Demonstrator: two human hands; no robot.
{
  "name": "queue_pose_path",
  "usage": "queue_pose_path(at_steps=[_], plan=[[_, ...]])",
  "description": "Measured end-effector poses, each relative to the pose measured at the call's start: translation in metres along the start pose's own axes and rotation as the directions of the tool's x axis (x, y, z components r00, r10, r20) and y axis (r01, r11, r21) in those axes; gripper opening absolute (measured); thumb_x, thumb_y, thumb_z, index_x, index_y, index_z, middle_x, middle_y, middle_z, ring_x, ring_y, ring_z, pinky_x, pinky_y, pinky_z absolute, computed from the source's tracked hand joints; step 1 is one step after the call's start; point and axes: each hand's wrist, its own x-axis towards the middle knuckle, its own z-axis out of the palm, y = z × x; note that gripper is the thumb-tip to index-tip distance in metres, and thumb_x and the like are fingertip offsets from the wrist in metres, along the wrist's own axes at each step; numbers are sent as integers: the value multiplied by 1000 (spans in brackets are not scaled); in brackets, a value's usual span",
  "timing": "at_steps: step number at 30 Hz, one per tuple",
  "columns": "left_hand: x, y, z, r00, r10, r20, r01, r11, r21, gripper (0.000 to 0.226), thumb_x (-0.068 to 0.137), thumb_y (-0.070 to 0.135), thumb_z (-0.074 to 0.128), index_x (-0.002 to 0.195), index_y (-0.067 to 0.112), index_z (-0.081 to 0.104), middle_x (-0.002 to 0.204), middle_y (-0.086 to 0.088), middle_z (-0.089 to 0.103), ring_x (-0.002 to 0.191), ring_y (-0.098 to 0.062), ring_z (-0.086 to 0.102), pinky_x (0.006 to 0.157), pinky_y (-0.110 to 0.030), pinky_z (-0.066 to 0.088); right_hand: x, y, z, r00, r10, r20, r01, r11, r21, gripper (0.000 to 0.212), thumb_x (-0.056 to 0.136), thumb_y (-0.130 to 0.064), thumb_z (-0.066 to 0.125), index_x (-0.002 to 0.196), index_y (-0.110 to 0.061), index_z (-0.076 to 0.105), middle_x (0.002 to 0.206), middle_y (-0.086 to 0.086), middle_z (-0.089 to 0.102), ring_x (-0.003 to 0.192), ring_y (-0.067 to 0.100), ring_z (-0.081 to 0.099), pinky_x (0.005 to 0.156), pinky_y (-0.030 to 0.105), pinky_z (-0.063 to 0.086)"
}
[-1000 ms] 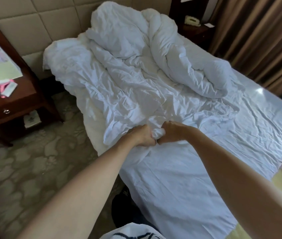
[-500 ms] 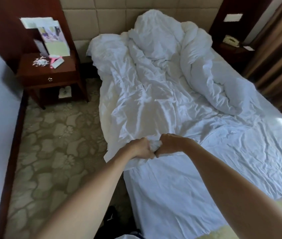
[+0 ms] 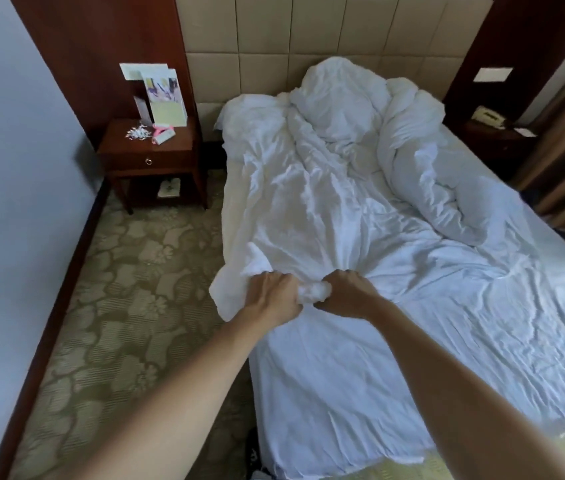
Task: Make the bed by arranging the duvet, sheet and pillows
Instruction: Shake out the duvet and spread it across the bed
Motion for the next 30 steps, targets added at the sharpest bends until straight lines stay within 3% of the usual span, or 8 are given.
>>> queue_pose_path(at_steps=[3, 5, 7, 9, 13, 18, 26, 30], plan=[[-39, 17, 30, 982, -90, 167, 62, 984, 165, 29, 87, 27, 60, 113, 14, 63, 107, -7, 69, 96, -24, 65, 77, -32, 47, -32, -7, 31, 991, -10, 136, 29, 990, -138, 44, 80, -41, 67, 115, -14, 61, 115, 10, 66, 111, 29, 62, 90, 32, 47], [-69, 18, 47, 919, -168, 356, 62, 955, 289, 36, 93, 18, 55, 126, 6, 54, 113, -2, 68, 103, -20, 63, 80, -29, 45, -56, -10, 39, 939, 7, 345, 45, 989, -142, 25, 74, -29, 67, 94, -15, 62, 89, 6, 69, 87, 24, 65, 74, 28, 49], [-91, 19, 50, 923, -169, 347, 116, 979, 167, 27, 93, 19, 56, 115, 3, 58, 101, -2, 66, 93, -20, 62, 75, -28, 47, -78, -8, 31, 894, 11, 448, 29, 996, -83, 14, 69, -21, 69, 78, -13, 62, 66, 0, 62, 67, 21, 61, 59, 27, 45], [-97, 30, 34, 938, -101, 333, 175, 964, -200, 17, 85, 29, 64, 84, 13, 60, 80, -3, 59, 73, -21, 58, 59, -27, 43, -93, 2, 28, 945, -36, 324, 53, 998, -43, 22, 72, -26, 74, 87, -11, 67, 74, 1, 65, 78, 23, 67, 66, 31, 49], [-140, 43, 48, 969, -174, -177, 155, 981, -118, 16, 90, 26, 56, 96, 15, 66, 97, -6, 70, 91, -28, 67, 74, -34, 53, -123, 13, 57, 980, -73, -185, 63, 996, -55, 32, 83, -38, 66, 107, -16, 69, 108, 11, 70, 109, 32, 63, 87, 34, 47], [-195, 59, 111, 985, -106, 134, 112, 993, -35, 18, 88, 18, 58, 102, 8, 62, 105, -13, 68, 99, -31, 65, 75, -34, 48, -161, 27, 120, 989, -51, 136, 82, 969, -233, 35, 85, -38, 61, 115, -20, 65, 102, 8, 64, 110, 30, 62, 86, 35, 46], [-203, 57, 87, 975, -172, -140, 186, 978, 92, 11, 90, 18, 55, 83, 16, 64, 86, -6, 70, 79, -25, 67, 60, -31, 43, -171, 11, 94, 953, -296, -66, 272, 931, -244, 40, 86, -18, 57, 126, -21, 57, 117, 10, 66, 112, 32, 61, 88, 35, 47], [-203, 52, 101, 972, -235, 12, 233, 969, 81, 19, 89, 24, 60, 105, 14, 58, 108, -5, 65, 100, -25, 63, 73, -33, 45, -174, 15, 103, 913, -382, 141, 393, 918, -58, 43, 81, 0, 53, 122, -12, 55, 113, 13, 66, 105, 33, 64, 80, 34, 49]])
